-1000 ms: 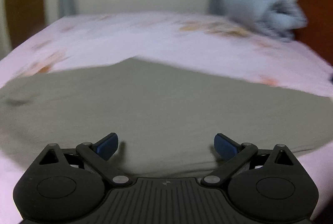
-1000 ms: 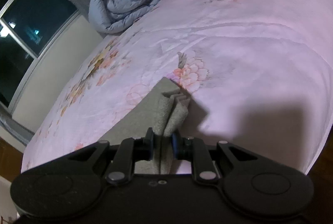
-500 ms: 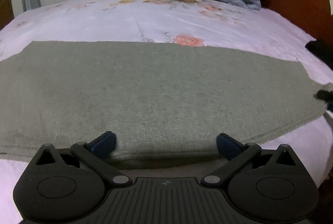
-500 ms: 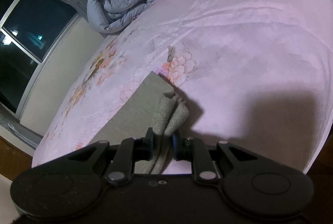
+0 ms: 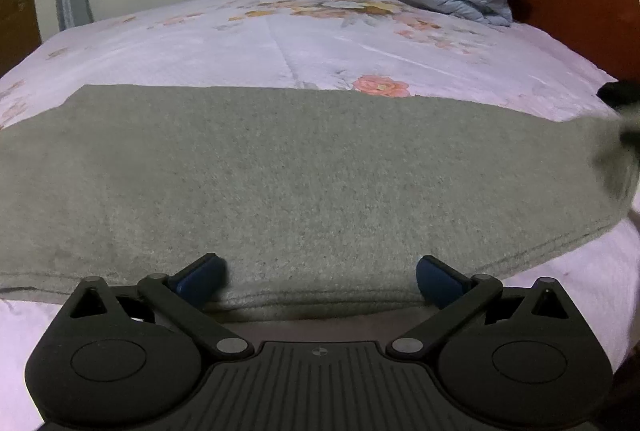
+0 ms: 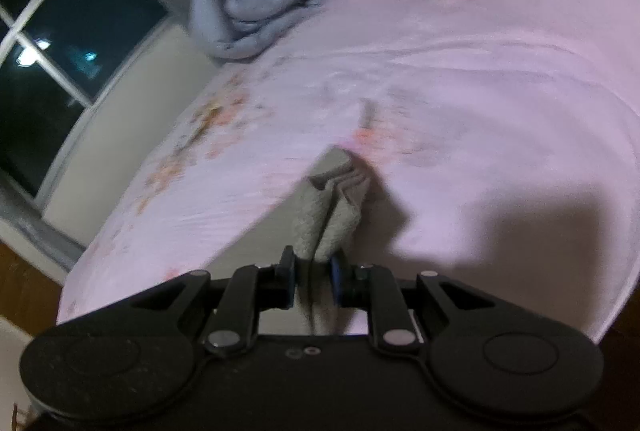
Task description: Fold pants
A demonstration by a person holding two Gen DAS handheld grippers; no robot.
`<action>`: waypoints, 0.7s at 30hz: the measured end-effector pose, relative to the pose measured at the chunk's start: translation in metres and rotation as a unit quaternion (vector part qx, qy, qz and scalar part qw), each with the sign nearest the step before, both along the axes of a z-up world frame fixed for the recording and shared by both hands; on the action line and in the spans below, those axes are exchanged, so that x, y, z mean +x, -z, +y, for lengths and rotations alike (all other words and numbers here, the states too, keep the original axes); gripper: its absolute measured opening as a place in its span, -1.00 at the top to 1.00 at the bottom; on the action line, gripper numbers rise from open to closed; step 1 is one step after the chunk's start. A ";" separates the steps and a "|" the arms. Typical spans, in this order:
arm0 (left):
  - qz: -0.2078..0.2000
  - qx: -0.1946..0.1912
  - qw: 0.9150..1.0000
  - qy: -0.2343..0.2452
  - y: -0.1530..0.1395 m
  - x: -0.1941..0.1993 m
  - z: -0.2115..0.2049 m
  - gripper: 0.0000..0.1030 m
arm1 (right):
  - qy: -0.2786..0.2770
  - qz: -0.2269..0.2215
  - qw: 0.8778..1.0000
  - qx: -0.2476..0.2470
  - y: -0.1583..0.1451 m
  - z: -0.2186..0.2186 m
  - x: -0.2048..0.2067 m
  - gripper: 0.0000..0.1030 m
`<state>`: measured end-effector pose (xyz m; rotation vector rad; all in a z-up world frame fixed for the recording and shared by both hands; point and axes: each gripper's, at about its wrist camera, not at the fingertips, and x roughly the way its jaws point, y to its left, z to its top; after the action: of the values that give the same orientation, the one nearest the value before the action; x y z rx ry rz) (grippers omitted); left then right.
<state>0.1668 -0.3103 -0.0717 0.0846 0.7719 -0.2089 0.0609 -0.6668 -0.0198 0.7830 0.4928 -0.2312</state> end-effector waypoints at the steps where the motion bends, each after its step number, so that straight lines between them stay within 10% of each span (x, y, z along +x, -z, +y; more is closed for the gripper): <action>1: 0.000 -0.001 1.000 0.001 0.000 0.003 0.001 -1.00 | -0.016 -0.007 1.000 -0.012 -0.010 0.010 0.004 0.86; 11: -0.045 -0.091 0.989 -0.111 -0.048 -0.025 0.167 -1.00 | -0.251 -0.073 0.959 -0.111 -0.104 0.203 0.071 0.87; 18: -0.022 -0.123 0.968 -0.219 -0.048 -0.019 0.320 -1.00 | -0.415 0.078 0.899 -0.117 0.018 0.378 0.120 0.77; 21: -0.032 -0.131 0.965 -0.227 -0.045 -0.026 0.335 -1.00 | -0.415 0.042 0.892 -0.172 0.019 0.395 0.102 0.47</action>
<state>0.1409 0.0251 -0.0264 -0.3334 0.6736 0.1288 0.1629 -0.2720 -0.0390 0.1663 0.8006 0.4420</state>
